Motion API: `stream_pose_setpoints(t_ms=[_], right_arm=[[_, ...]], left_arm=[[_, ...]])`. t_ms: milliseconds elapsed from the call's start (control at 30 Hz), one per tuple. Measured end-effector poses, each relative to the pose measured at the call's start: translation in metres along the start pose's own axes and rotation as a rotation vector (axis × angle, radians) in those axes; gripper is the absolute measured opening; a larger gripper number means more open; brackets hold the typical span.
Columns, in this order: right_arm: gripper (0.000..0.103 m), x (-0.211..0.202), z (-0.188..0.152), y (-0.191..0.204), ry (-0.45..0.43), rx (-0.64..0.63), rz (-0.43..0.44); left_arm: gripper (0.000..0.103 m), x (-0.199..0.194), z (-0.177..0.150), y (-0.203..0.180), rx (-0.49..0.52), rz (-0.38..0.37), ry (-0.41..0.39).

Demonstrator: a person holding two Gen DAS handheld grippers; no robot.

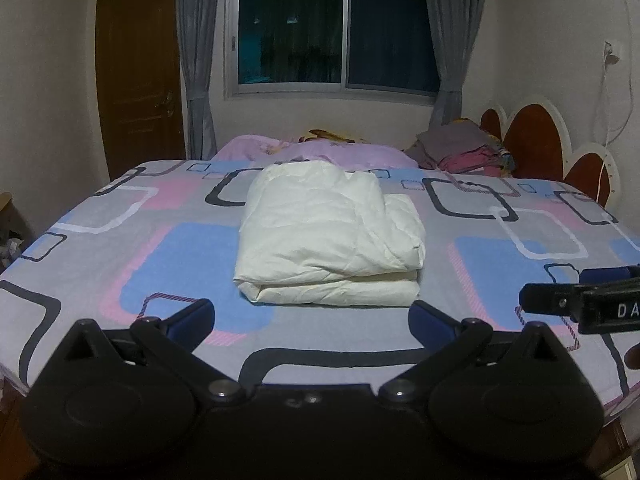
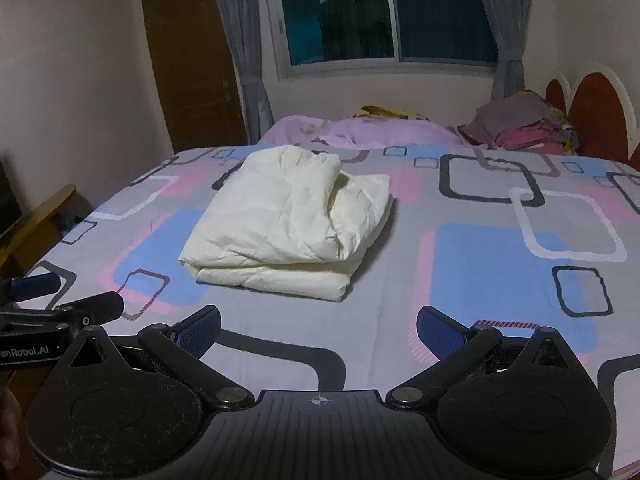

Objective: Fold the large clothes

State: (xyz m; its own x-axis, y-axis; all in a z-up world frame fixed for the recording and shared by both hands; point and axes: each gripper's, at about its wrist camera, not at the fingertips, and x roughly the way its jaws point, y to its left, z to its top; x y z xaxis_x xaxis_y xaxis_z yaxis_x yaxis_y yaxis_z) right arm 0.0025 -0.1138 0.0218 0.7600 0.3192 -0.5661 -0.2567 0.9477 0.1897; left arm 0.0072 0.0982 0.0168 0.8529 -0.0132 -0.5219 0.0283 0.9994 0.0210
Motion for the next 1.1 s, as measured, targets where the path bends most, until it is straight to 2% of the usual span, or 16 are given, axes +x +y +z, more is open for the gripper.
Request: stream_pose_setpoints(t_ms=[1100], right_arm=[[0.103, -0.0099, -0.0002, -0.0096, -0.014, -0.001, -0.004]], left_arm=[[0.103, -0.001, 0.0009, -0.0099, 0.02, -0.021, -0.009]])
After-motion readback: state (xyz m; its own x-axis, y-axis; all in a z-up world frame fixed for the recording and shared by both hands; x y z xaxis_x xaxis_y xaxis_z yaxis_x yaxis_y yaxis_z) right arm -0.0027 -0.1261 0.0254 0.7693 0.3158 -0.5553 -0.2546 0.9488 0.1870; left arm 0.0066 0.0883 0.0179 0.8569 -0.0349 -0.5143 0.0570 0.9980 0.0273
